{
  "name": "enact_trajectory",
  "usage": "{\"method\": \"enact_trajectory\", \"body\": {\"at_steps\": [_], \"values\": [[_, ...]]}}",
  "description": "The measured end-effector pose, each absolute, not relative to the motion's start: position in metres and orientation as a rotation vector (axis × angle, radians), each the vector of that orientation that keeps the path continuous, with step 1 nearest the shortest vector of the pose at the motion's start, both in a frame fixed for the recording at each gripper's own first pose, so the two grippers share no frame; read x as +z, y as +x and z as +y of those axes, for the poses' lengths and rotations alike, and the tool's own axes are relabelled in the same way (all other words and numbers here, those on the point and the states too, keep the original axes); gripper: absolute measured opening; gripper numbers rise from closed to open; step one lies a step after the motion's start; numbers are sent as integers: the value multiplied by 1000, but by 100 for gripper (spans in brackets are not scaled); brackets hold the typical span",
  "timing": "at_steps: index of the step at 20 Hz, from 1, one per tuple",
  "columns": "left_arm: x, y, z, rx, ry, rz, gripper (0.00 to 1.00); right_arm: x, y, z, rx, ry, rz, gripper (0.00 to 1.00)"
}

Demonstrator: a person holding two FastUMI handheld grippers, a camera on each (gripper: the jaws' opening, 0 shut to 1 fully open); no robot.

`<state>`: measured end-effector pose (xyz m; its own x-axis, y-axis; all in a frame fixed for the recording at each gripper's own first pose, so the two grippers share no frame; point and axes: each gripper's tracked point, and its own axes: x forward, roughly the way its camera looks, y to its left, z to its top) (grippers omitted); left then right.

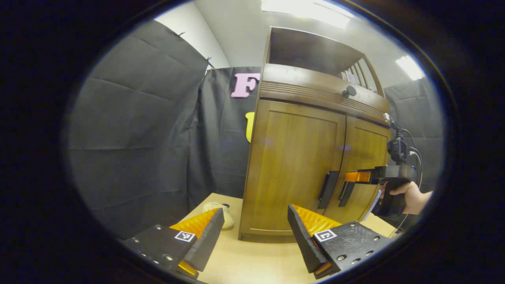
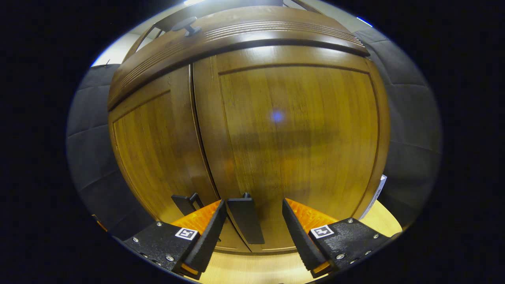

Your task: Open the right door of the double-door shoe cabinet with the right hand, and open the left door with the left hand.

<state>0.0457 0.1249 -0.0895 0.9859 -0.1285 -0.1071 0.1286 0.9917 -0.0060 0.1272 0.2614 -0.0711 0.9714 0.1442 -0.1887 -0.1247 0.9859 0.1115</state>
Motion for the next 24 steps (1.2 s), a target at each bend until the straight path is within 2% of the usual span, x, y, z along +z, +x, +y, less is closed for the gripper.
{"method": "enact_trajectory", "body": {"at_steps": [2, 3, 4, 8, 9, 11, 13, 14, 15, 16, 17, 19, 24], "values": [[-91, 47, 126, -126, -2, 115, 89, -71, 128, 267, 139, 83, 204, 83], [-92, 46, 127, -125, -5, 119, 89, -72, 129, 269, 137, 74, 210, 75], [-92, 47, 128, -124, -7, 122, 89, -73, 129, 272, 135, 69, 217, 72], [-93, 47, 129, -118, 4, 126, 89, -71, 128, 281, 135, 69, 205, 43], [-94, 46, 129, -115, 6, 128, 89, -71, 128, 281, 134, 56, 204, 39], [-94, 46, 129, -109, 4, 133, 89, -70, 129, 282, 139, 36, 199, 37], [-95, 46, 130, -111, -5, 139, 96, -70, 129, 284, 150, 35, 206, 33], [-96, 46, 130, -114, -7, 145, 89, -71, 129, 284, 152, 41, 211, 32], [-98, 45, 130, -119, -8, 153, 89, -70, 128, 284, 152, 39, 215, 31], [-98, 45, 129, -125, -8, 159, 96, -70, 128, 283, 150, 34, 217, 31], [-98, 44, 129, -134, -8, 165, 93, -70, 127, 283, 150, 34, 219, 29], [-99, 44, 127, -154, -5, 173, 97, -69, 127, 284, 152, 54, 219, 29], [-98, 49, 123, -211, 1, 199, 91, -68, 129, 284, 164, 43, 214, 30]]}}
